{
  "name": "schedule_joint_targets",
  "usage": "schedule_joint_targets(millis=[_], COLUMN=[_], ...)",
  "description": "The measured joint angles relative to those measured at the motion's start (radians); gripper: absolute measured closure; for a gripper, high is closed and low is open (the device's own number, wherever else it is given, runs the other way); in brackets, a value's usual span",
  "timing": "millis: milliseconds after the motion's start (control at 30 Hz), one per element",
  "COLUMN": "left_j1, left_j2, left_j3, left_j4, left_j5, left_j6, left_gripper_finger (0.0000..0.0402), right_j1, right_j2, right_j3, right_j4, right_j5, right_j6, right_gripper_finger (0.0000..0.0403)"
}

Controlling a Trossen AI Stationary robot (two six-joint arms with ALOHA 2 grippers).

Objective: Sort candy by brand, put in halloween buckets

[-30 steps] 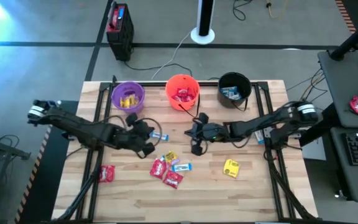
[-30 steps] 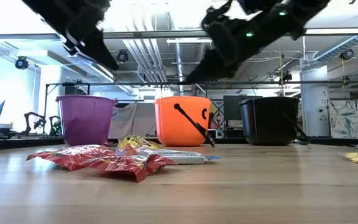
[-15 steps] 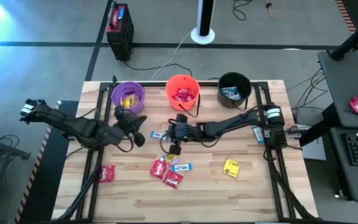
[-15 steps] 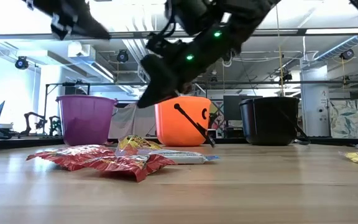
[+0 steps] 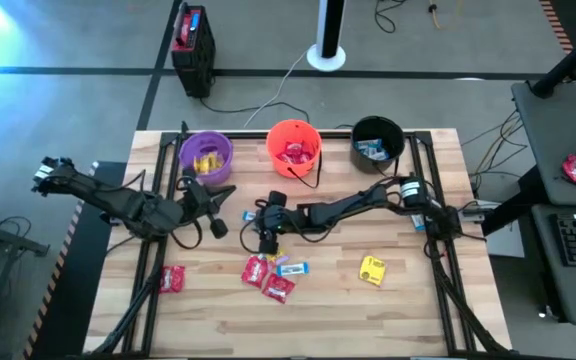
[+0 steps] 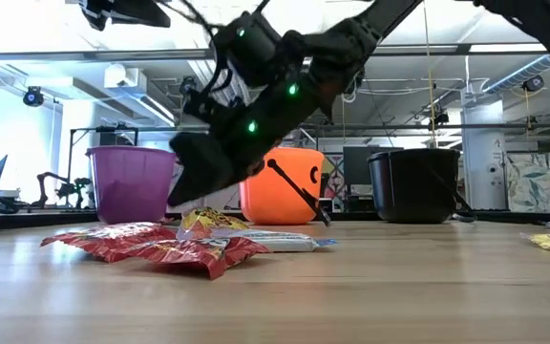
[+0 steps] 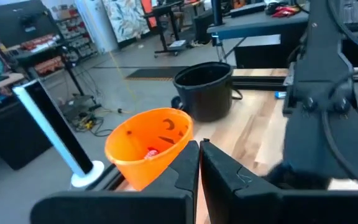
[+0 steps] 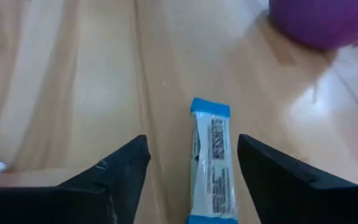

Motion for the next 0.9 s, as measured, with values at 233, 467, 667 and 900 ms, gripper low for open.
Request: schedule_joint_targets(millis=[233,467,667,900], left_j1=[0.000,0.000,0.000,0.000], left_j2=[-0.018,-0.019,-0.016,-0.016], left_j3=[-0.013,-0.026,-0.028,-0.028], left_j4=[-0.018,-0.020,-0.021,-0.021], left_j5=[-0.014,-0.014,-0.014,-0.014], left_j6=[0.001,-0.002,-0.002,-0.002], left_gripper_finger=[0.0402,0.0402,0.0402,0.0402], right_j1=[-0.032,-0.065,-0.071,-0.071], right_j2=[0.026,0.046,0.063,0.070], right_j3=[-0.001,-0.002,-0.002,-0.002], right_j4=[0.022,0.047,0.055,0.055], right_j5=[-0.003,-0.120,-0.131,-0.131], right_j6=[0.022,0.057,0.070,0.075], right_gripper_finger=[0.0142,0.0171,0.0196,0.0227])
